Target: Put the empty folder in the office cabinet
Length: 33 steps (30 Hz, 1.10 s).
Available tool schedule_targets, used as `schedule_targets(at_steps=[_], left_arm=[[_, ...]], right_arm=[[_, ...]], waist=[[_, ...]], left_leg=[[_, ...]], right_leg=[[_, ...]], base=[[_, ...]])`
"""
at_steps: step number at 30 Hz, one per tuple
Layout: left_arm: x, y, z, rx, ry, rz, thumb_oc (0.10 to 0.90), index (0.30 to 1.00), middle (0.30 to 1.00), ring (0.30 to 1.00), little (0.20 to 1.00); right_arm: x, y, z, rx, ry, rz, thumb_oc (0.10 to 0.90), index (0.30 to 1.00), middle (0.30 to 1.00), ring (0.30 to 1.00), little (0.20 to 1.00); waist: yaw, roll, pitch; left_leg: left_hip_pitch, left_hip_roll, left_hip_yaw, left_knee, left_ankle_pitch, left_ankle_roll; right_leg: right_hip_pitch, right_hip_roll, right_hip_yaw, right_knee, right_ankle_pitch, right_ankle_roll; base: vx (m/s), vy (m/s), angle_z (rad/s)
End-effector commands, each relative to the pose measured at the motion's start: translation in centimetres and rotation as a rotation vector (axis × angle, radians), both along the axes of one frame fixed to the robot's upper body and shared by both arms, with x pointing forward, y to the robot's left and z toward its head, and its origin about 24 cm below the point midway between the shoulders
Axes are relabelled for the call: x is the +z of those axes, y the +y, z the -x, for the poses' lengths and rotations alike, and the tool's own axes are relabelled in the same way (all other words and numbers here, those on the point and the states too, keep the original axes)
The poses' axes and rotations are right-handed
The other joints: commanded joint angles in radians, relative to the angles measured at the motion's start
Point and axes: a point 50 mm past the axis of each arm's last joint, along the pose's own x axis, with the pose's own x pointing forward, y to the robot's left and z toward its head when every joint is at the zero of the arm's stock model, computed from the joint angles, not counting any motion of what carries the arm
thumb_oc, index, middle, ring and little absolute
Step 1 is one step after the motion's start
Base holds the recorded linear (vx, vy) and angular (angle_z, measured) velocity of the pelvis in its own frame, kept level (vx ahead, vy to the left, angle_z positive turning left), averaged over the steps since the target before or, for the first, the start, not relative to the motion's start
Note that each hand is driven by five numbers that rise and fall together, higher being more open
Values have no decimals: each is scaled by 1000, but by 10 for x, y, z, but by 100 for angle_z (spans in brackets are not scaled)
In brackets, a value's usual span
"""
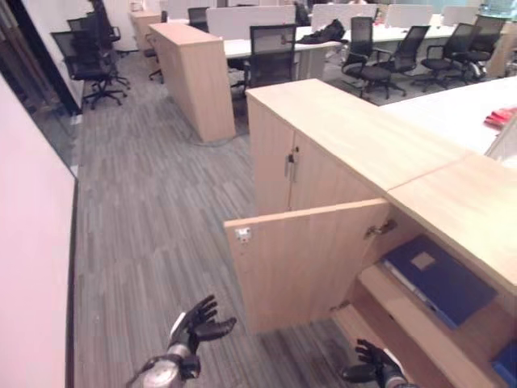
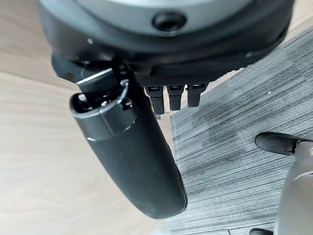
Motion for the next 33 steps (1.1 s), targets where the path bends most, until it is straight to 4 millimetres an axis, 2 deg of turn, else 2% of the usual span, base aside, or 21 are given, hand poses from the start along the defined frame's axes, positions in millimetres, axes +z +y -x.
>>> schedule_targets(at_steps=[1, 2, 3, 5, 9, 21, 28, 30, 31, 32, 33], left_arm=[[56, 14, -63, -15, -283, -82, 800, 900, 900, 900, 900], [67, 18, -73, -15, -316, -102, 800, 900, 900, 900, 900], [68, 19, -73, -15, -317, -102, 800, 900, 900, 900, 900], [83, 30, -84, -2, -356, -134, 800, 900, 900, 900, 900], [99, 39, -97, 8, -391, -156, 800, 900, 900, 900, 900], [125, 38, -126, -24, -430, -194, 800, 900, 900, 900, 900], [129, 18, -137, -98, -446, -172, 800, 900, 900, 900, 900], [122, -2, -136, -162, -447, -134, 800, 900, 900, 900, 900], [122, -2, -136, -162, -447, -134, 800, 900, 900, 900, 900], [112, -19, -130, -229, -433, -102, 800, 900, 900, 900, 900], [112, -19, -130, -229, -433, -102, 800, 900, 900, 900, 900]], right_arm=[[20, -12, -36, 54, -146, 44, 800, 900, 900, 900, 900], [20, -12, -36, 72, -140, 49, 800, 900, 900, 900, 900], [20, -11, -36, 71, -141, 49, 800, 900, 900, 900, 900], [21, -11, -36, 93, -140, 51, 800, 900, 900, 900, 900], [19, -11, -34, 108, -125, 50, 800, 900, 900, 900, 900], [17, -10, -30, 137, -105, 46, 800, 900, 900, 900, 900], [16, -13, -29, 142, -87, 57, 800, 900, 900, 900, 900], [15, -13, -29, 140, -79, 61, 800, 900, 900, 900, 900], [15, -13, -29, 140, -79, 61, 800, 900, 900, 900, 900], [16, -13, -32, 139, -84, 64, 800, 900, 900, 900, 900], [16, -13, -31, 139, -84, 64, 800, 900, 900, 900, 900]], waist=[[3, 11, -10], [-9, 13, -13], [-8, 13, -12], [-21, 13, -17], [-35, 10, -23], [-72, 6, -31], [-82, 1, -31], [-78, -2, -28], [-78, -2, -28], [-73, -4, -22], [-73, -4, -22]], left_leg=[[53, 8, 59, -3, -80, -34], [57, 12, 72, -3, -81, -35], [57, 12, 73, -3, -81, -35], [60, 16, 95, -3, -81, -38], [65, 19, 111, -3, -83, -39], [70, 20, 130, -3, -85, -42], [68, 17, 127, -3, -89, -39], [68, 15, 124, -3, -91, -36], [68, 15, 124, -3, -91, -36], [68, 13, 124, -3, -92, -32], [68, 13, 124, -3, -92, -32]], right_leg=[[32, -48, -29, 16, -48, 92], [28, -46, -21, 16, -44, 94], [27, -46, -21, 16, -44, 93], [20, -40, -9, 15, -38, 96], [17, -38, -2, 16, -35, 99], [12, -39, 9, 21, -29, 105], [7, -43, 14, 27, -27, 108], [4, -45, 14, 36, -28, 109], [4, -45, 14, 36, -28, 109], [-2, -48, 14, 51, -30, 108], [-2, -48, 15, 51, -31, 109]], base=[[-9, 2, -28], [-5, -3, -22], [-4, -2, -16], [4, 4, -19], [11, 5, -21], [1, 0, -1], [0, 0, 0], [0, 0, 0], [0, 0, 0], [0, 0, 0], [-17, 36, 1]])
